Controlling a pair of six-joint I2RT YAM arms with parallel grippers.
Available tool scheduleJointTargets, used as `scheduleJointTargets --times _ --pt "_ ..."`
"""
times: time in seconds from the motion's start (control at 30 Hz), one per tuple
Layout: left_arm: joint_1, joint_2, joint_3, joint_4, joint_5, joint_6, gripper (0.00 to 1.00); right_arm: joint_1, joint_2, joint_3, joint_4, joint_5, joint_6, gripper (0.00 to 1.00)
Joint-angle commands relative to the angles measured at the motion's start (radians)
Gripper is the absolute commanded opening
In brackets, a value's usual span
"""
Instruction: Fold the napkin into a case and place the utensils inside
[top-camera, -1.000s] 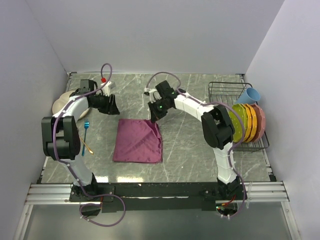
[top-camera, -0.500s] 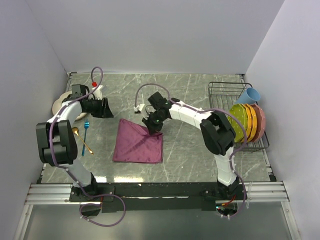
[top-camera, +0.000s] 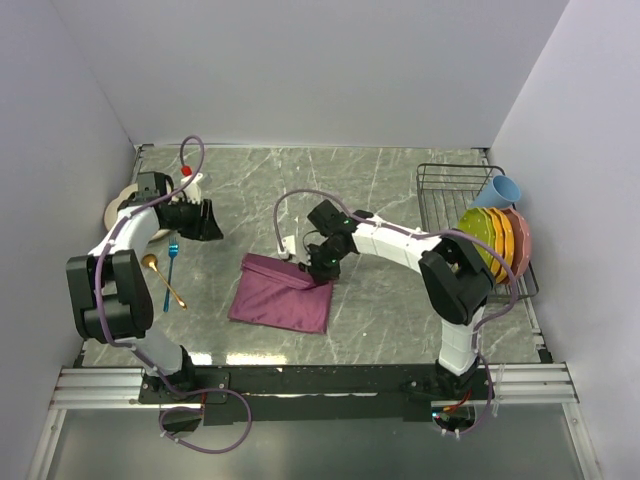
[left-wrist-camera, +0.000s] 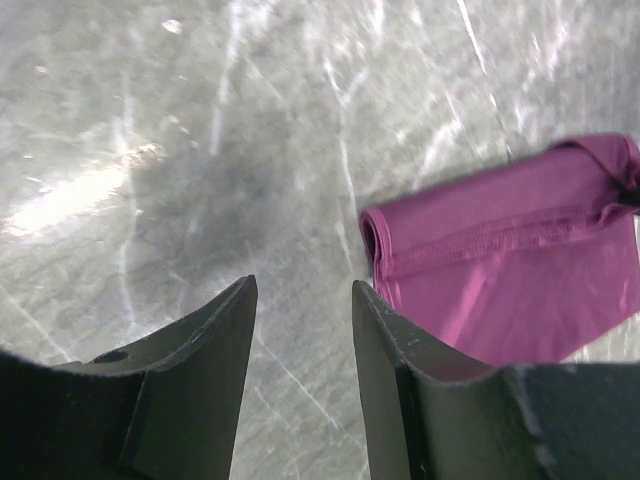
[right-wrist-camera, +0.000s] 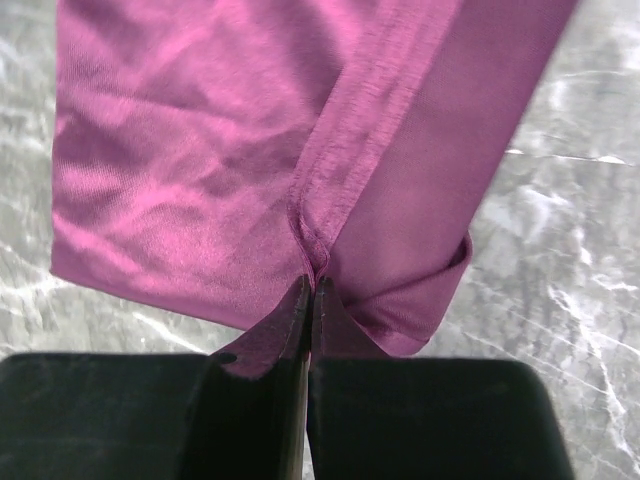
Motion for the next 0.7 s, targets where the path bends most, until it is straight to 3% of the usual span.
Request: scheduleJointTargets --times 0.0,0.2,0.4,0.67 --pt "-0.002 -0.028 0.019 -0.093 0.080 0.125 0.48 0.021 -0.065 -0.044 0.013 -0.003 -0.124 0.00" --pt "-0.051 -0.002 0.028 -0.148 0.059 0.170 0.47 0.034 -0.100 -0.116 0.059 0.018 -0.185 0.00" --pt "-0.122 0.042 0.023 -0.109 0.021 0.092 0.53 0.037 -0.135 -0.149 0.079 0.023 -0.208 0.00" --pt "-0.209 0.115 0.020 -0.099 -0.002 0.037 0.52 0.037 -0.160 -0.155 0.071 0.012 -0.202 0.00"
